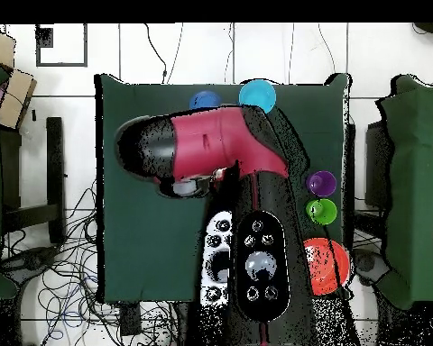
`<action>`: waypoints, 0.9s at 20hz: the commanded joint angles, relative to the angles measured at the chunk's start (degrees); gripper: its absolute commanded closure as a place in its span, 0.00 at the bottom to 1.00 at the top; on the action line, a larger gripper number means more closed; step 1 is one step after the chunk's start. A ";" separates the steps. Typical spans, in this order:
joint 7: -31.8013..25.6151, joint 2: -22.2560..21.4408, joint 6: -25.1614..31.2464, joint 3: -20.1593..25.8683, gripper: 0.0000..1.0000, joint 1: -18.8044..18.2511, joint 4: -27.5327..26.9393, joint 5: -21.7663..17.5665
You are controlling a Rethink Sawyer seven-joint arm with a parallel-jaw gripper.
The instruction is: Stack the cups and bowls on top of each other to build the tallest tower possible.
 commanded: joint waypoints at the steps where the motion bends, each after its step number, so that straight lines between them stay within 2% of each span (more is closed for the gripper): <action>1: 16.37 4.16 -0.85 -3.51 1.00 2.91 0.64 -1.00; 9: 20.46 5.34 -6.05 -5.43 1.00 5.28 1.56 -1.76; 13: 21.39 8.01 -7.12 -6.89 1.00 7.28 -0.65 -5.08; 18: 24.39 11.23 -11.92 -8.57 1.00 8.91 -1.31 -4.60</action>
